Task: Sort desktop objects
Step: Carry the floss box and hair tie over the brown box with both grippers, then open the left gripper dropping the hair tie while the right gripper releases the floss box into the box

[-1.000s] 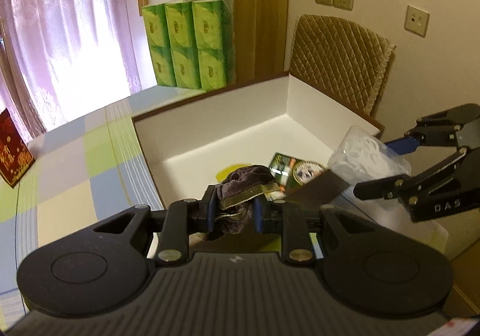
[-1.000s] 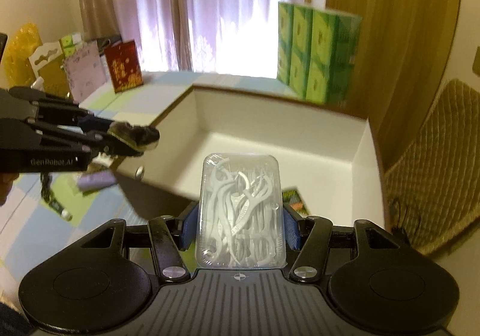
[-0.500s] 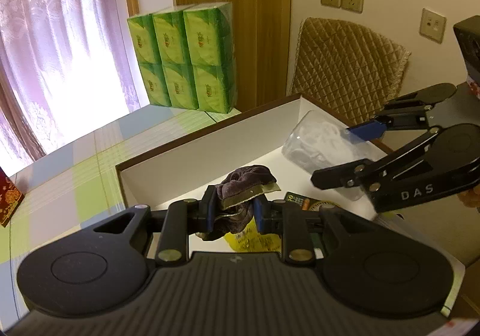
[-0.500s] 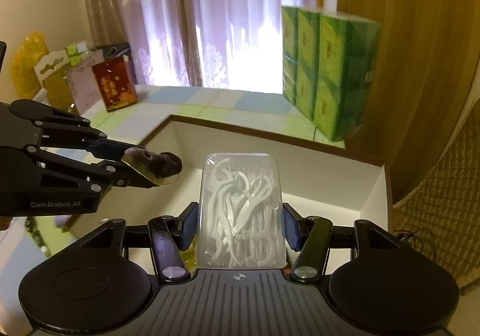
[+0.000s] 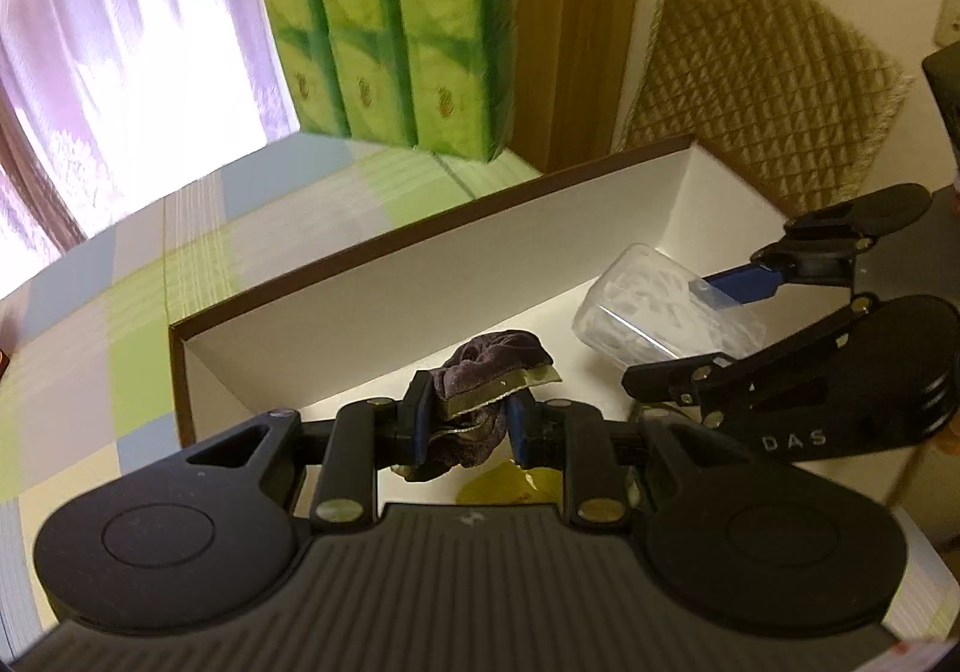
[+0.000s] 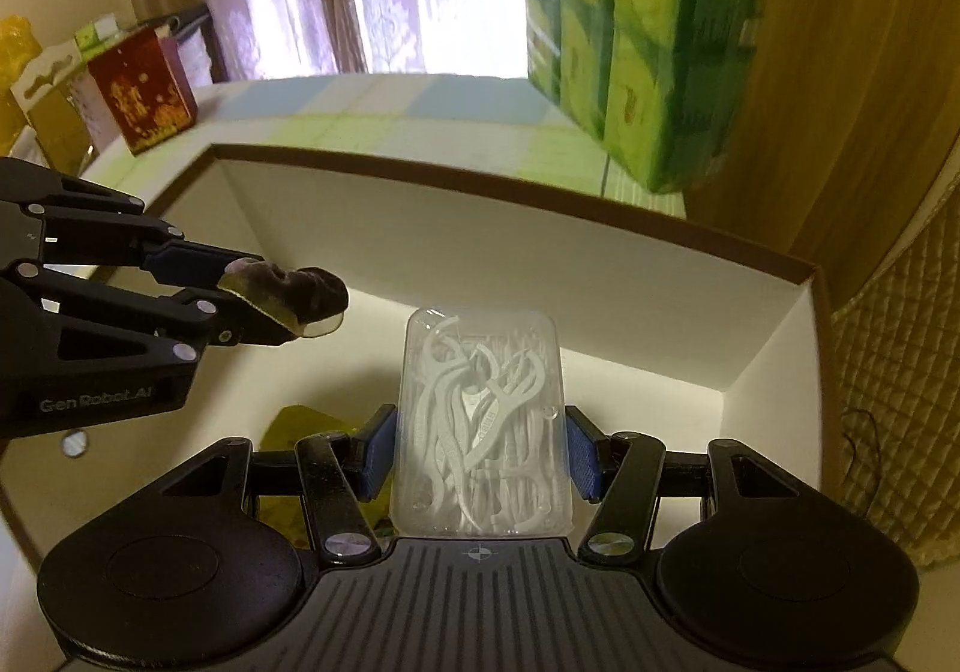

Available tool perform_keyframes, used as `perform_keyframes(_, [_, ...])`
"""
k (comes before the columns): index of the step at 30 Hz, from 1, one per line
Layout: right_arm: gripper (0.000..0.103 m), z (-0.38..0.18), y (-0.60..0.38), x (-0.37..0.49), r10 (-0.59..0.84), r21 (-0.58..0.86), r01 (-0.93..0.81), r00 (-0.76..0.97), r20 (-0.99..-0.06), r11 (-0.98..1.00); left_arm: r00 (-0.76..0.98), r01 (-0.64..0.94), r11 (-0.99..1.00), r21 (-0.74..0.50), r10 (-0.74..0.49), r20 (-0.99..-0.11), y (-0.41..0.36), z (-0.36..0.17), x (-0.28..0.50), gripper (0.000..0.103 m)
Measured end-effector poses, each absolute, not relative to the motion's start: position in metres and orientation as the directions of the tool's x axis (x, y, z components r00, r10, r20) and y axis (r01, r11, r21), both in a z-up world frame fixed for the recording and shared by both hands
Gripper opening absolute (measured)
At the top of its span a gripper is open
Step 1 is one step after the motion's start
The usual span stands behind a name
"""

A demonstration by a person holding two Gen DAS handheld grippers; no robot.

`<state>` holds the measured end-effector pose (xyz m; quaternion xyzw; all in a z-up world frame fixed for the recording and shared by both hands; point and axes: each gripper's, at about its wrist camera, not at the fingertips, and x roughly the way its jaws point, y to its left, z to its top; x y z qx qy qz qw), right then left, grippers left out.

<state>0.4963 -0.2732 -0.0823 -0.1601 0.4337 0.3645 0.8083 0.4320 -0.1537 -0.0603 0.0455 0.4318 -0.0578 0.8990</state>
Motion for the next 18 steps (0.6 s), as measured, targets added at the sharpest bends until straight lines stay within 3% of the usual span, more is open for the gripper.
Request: perform_keyframes(18, [0.054, -0.105, -0.265, 0.531, 0.405, 0.082, -0.707, 0.302, -0.863, 0.703, 0.523, 0.087, 0.995, 0.040, -0.012, -0.852, -0.145, -0.099, 0.480, 0.022])
